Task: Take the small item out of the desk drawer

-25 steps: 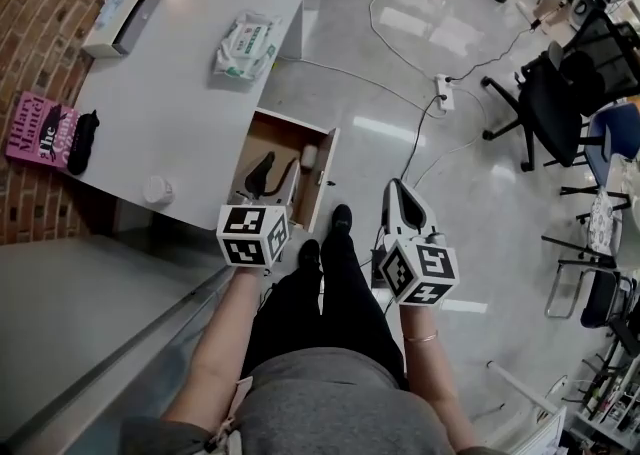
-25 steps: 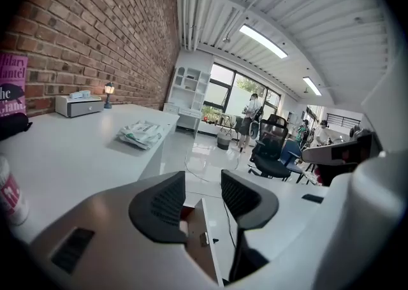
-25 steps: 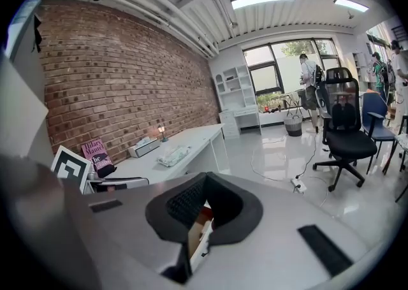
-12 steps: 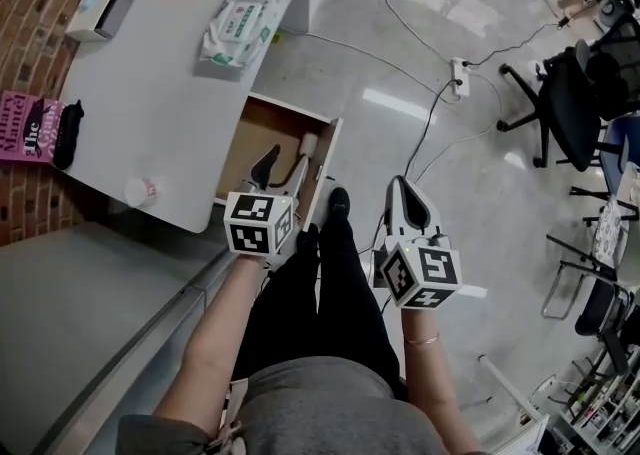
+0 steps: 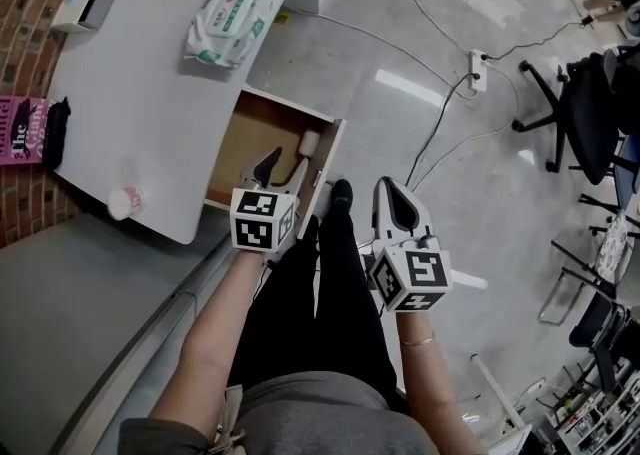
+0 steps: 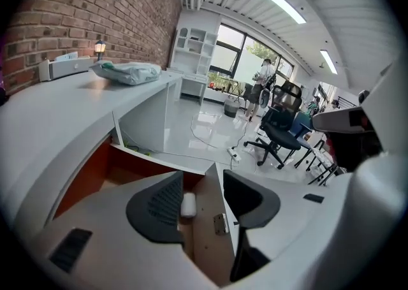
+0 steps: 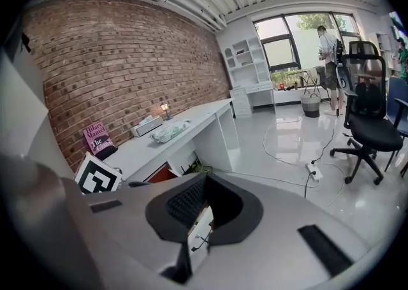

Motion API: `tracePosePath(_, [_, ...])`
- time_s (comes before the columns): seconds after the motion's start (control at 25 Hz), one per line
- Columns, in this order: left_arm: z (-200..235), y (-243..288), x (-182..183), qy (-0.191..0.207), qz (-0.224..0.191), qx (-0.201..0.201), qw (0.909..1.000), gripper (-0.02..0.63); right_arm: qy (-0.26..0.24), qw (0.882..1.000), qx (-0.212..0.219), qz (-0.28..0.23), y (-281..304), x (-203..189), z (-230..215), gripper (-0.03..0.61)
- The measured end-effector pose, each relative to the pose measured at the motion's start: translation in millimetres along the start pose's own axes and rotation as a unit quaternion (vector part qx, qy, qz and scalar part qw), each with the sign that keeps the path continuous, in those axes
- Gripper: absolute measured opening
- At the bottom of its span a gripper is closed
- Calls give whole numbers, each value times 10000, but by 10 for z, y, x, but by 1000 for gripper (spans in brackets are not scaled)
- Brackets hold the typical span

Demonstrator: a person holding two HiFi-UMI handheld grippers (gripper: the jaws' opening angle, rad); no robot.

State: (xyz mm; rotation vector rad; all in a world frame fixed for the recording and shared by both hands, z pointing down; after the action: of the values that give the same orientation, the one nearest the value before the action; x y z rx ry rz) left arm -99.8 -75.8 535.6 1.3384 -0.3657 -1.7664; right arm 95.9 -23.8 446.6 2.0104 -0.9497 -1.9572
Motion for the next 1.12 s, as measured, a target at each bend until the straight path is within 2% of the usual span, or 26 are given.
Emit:
tracePosePath(0.28, [168, 353, -141, -147, 368, 135, 9991, 202, 46, 9994, 236, 250, 243, -157, -45, 6])
tracePosePath(0.48, [266, 599, -243, -203, 618, 223, 9976, 202, -241, 9988, 317, 277, 400, -222, -80, 6])
tracePosePath(1.12, [557, 1258, -658, -337, 1466, 435, 9877, 202, 106, 9956, 589, 719, 729, -548, -178, 6])
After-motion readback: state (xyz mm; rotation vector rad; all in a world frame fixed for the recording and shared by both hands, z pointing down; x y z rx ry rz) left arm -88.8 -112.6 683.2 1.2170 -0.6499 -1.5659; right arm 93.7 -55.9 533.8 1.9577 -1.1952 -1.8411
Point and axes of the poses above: the fingertips, and each gripper's own axes: y forward along the fingers, z to its left, x out of its top, the point moved 6 cm from there along -y, backward along the fingers, and after that the axes turned 12 degrees about -y, right-handed, at the moved point
